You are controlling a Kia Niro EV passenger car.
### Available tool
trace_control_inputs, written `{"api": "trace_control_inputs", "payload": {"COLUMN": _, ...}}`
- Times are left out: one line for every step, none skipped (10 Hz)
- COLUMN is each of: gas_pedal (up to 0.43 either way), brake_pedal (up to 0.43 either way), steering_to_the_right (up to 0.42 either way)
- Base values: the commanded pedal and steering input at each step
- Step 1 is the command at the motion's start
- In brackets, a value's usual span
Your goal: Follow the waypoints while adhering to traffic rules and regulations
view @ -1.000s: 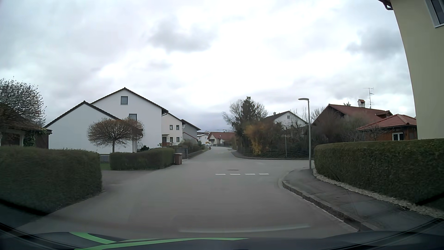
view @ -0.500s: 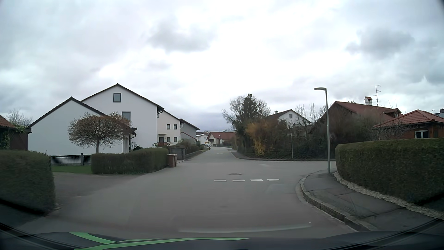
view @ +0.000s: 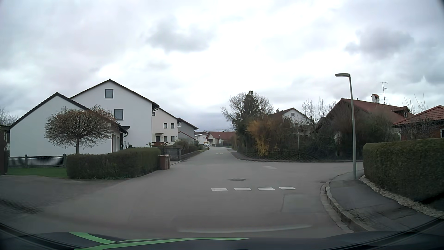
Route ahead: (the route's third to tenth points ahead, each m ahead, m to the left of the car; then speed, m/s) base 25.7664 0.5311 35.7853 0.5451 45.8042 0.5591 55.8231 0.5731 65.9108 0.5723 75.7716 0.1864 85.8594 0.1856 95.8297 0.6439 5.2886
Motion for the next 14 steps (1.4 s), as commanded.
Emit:
{"api": "trace_control_inputs", "payload": {"gas_pedal": 0.020, "brake_pedal": 0.000, "steering_to_the_right": 0.005}}
{"api": "trace_control_inputs", "payload": {"gas_pedal": 0.020, "brake_pedal": 0.000, "steering_to_the_right": 0.006}}
{"api": "trace_control_inputs", "payload": {"gas_pedal": 0.020, "brake_pedal": 0.000, "steering_to_the_right": 0.006}}
{"api": "trace_control_inputs", "payload": {"gas_pedal": 0.020, "brake_pedal": 0.000, "steering_to_the_right": 0.006}}
{"api": "trace_control_inputs", "payload": {"gas_pedal": 0.020, "brake_pedal": 0.000, "steering_to_the_right": 0.005}}
{"api": "trace_control_inputs", "payload": {"gas_pedal": 0.020, "brake_pedal": 0.000, "steering_to_the_right": 0.005}}
{"api": "trace_control_inputs", "payload": {"gas_pedal": 0.020, "brake_pedal": 0.000, "steering_to_the_right": 0.005}}
{"api": "trace_control_inputs", "payload": {"gas_pedal": 0.028, "brake_pedal": 0.000, "steering_to_the_right": 0.005}}
{"api": "trace_control_inputs", "payload": {"gas_pedal": 0.028, "brake_pedal": 0.000, "steering_to_the_right": 0.005}}
{"api": "trace_control_inputs", "payload": {"gas_pedal": 0.028, "brake_pedal": 0.000, "steering_to_the_right": 0.004}}
{"api": "trace_control_inputs", "payload": {"gas_pedal": 0.039, "brake_pedal": 0.000, "steering_to_the_right": 0.003}}
{"api": "trace_control_inputs", "payload": {"gas_pedal": 0.039, "brake_pedal": 0.000, "steering_to_the_right": 0.003}}
{"api": "trace_control_inputs", "payload": {"gas_pedal": 0.059, "brake_pedal": 0.000, "steering_to_the_right": 0.003}}
{"api": "trace_control_inputs", "payload": {"gas_pedal": 0.067, "brake_pedal": 0.000, "steering_to_the_right": 0.003}}
